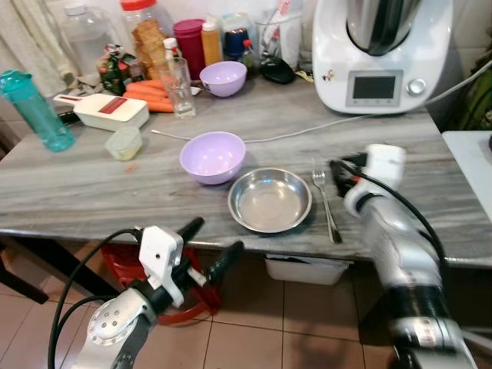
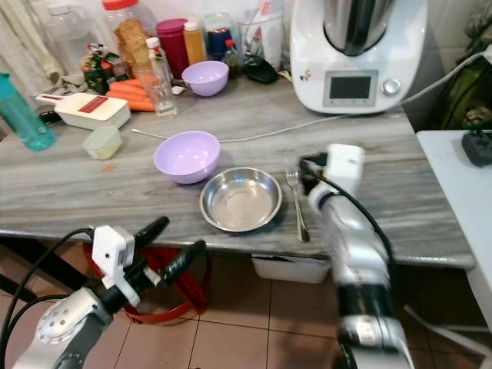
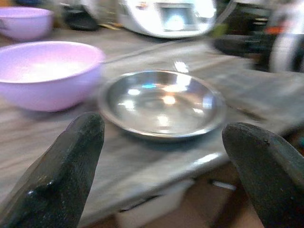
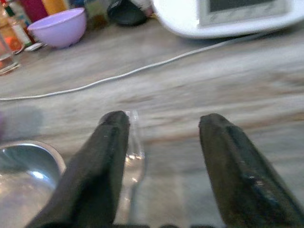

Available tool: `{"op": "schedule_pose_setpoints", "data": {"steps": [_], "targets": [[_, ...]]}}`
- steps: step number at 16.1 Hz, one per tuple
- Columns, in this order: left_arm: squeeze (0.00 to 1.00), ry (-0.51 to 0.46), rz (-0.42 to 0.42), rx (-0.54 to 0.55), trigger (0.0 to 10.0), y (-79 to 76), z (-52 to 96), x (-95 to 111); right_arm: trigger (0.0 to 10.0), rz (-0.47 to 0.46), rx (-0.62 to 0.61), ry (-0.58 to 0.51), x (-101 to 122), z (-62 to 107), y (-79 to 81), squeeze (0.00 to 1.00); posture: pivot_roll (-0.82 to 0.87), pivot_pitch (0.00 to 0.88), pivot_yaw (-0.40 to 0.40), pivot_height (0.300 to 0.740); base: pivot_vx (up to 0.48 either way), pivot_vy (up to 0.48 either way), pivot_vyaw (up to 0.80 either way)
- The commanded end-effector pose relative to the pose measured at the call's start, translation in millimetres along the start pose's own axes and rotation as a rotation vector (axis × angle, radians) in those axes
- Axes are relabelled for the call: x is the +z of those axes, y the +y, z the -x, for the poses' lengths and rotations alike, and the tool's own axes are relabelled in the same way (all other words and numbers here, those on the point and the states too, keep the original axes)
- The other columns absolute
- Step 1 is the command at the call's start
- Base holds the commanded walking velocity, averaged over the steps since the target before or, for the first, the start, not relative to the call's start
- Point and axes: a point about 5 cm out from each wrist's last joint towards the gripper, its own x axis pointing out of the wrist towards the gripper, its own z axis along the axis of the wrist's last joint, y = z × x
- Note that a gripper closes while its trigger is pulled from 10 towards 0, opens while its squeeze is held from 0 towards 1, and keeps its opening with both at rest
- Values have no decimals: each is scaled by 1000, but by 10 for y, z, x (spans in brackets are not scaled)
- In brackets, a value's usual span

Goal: Setting the table

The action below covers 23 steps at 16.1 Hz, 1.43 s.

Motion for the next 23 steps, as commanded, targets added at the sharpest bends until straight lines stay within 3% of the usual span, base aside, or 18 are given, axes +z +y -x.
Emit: {"op": "schedule_pose_setpoints", "data": {"steps": [1,2,4,9,10,11,12,13,16,21,23], "targets": [[0,24,-69,135,10000,155,26,-33,10000,20,-28,-56,51,109,-42,1000,5,0,91,740,0,0,0],[0,27,-74,178,10000,192,29,-47,10000,25,-30,-66,32,180,-49,1000,5,0,91,740,0,0,0],[0,47,-138,372,10000,359,60,-99,10000,24,-71,-106,-58,497,-67,1000,-17,0,86,740,0,0,0],[0,47,-113,524,10000,499,89,-179,10000,85,-63,-166,-103,876,40,1000,-35,0,83,740,0,0,0],[0,46,-106,516,10000,486,65,-186,10000,71,-63,-132,-160,908,59,894,-35,0,84,740,0,0,-600],[0,54,-114,511,10000,470,42,-195,10000,52,-64,-116,-197,915,67,553,-34,0,86,740,0,0,-800],[0,56,-116,510,10000,468,36,-195,10000,49,-63,-114,-202,914,70,137,-33,0,87,740,0,0,-800],[0,56,-123,507,10000,467,27,-192,10000,53,-62,-114,-207,915,77,0,-31,0,88,740,0,0,-800],[0,56,-138,519,10000,503,29,-175,10000,45,-54,-100,-239,930,93,0,-23,0,90,740,-281,0,-800],[0,72,-138,514,10000,496,72,-182,10000,52,-16,-97,-256,925,148,0,-28,0,110,740,-321,0,0],[0,78,-138,506,10000,488,76,-189,10000,27,-67,-80,-287,930,54,0,-30,0,115,740,-343,0,0]]}}
